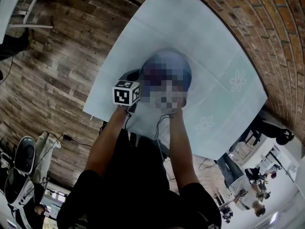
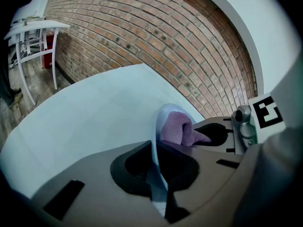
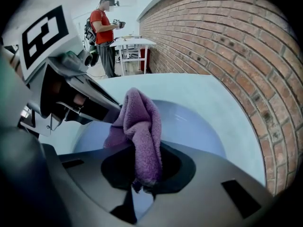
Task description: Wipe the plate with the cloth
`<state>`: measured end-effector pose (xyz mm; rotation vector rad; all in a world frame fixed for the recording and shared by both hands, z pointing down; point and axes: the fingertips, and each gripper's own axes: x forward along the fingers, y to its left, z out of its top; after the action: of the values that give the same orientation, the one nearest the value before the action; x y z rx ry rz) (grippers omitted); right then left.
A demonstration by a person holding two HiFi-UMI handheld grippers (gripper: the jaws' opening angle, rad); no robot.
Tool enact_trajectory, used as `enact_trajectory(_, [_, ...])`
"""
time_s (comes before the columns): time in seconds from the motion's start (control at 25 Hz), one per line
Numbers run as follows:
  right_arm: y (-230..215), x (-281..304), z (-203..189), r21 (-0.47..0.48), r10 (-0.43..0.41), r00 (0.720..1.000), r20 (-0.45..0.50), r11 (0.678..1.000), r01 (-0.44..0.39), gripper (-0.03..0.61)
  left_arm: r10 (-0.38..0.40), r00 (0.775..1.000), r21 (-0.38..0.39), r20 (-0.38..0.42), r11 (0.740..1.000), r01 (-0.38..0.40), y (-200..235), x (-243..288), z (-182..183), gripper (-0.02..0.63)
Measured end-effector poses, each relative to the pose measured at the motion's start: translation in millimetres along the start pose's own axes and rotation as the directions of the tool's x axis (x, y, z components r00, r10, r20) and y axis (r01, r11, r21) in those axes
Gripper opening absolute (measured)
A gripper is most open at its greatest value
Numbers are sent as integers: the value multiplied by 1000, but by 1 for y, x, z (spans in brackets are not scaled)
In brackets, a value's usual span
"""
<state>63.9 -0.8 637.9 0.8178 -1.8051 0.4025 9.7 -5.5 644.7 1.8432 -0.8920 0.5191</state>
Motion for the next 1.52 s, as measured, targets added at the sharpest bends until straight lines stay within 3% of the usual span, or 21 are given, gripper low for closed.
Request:
enact_trajectory(0.44, [-40, 8, 11, 33, -40, 999, 29, 999, 39, 72, 2, 1000, 2, -1, 1000, -2, 0, 0, -1, 43])
enact_trajectory(0.88, [-90, 1, -5, -151, -206, 978, -4, 967, 203, 72, 3, 1000, -1, -1, 1000, -3, 0, 0, -1, 43])
enact_trajectory(1.0, [-103, -19, -4, -208, -320, 946, 50, 923, 323, 72, 3, 1000, -3, -3, 1000, -3, -1, 0, -1, 44])
enact_trajectory(1.12, [-118, -48, 7, -224, -447, 880, 163, 851, 474, 72, 5, 1000, -1, -3, 1000, -5, 0, 1, -1, 43])
enact_trajectory(1.24, [-123, -63, 12, -218, -478, 852, 213, 827, 518, 71, 6, 1000, -1, -2, 1000, -6, 0, 1, 0, 43])
enact_trajectory(1.4, [-114, -48, -3, -306, -451, 876, 172, 821, 483, 71, 8, 1000, 0, -2, 1000, -8, 0, 1, 0, 44])
enact_trajectory(1.52, [-104, -30, -15, -338, -408, 902, 142, 837, 431, 71, 5, 1000, 2, -3, 1000, -5, -1, 1, 0, 43])
